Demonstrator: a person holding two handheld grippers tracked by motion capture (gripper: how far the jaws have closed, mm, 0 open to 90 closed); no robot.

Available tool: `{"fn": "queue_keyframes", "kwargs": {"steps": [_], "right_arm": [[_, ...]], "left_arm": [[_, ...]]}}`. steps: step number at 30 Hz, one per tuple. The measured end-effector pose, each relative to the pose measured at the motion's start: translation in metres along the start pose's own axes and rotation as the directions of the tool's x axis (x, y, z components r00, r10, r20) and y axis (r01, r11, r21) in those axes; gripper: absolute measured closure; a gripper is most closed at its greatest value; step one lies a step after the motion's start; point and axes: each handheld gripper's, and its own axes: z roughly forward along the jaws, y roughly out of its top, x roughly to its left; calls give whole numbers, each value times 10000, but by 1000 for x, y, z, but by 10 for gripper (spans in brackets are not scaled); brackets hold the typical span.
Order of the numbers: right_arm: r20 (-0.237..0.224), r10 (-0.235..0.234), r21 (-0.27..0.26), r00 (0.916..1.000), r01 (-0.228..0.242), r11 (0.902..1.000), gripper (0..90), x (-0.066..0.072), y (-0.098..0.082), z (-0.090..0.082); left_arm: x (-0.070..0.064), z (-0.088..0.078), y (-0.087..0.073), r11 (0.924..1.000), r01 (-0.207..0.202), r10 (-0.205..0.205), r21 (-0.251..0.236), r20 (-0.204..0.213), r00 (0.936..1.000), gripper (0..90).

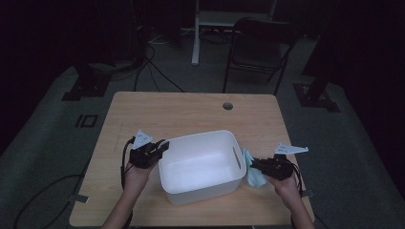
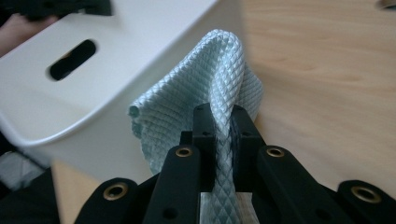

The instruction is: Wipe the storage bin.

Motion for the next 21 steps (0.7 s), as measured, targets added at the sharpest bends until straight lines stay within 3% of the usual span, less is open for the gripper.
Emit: {"fn": "queue_keyframes", "kwargs": {"steps": [4,9,15,19,21], "right_arm": [[-56,-266,606,9996,269,9978,834,8,-5,16],[-150,167,670,9997,-157,9976,836,1,-8,26],[-6,271,742,9996,-270,9969,836,-3,-10,31],[420,185,1295,9989,-238,9913,837,-4,-14,42],[247,542,1337,9982,-570,9894,837,-11,-18,46]], "left_arm": [[-1,0,-1,9999,87,-87,-89,-38,10000,763],[-2,0,-1,9999,119,-120,-94,-128,9998,763],[-2,0,-1,9999,122,-123,-85,-131,9998,763],[-2,0,-1,9999,114,-114,-65,-125,9999,763],[-1,0,-1,9999,90,-90,-54,-114,9999,763]]}}
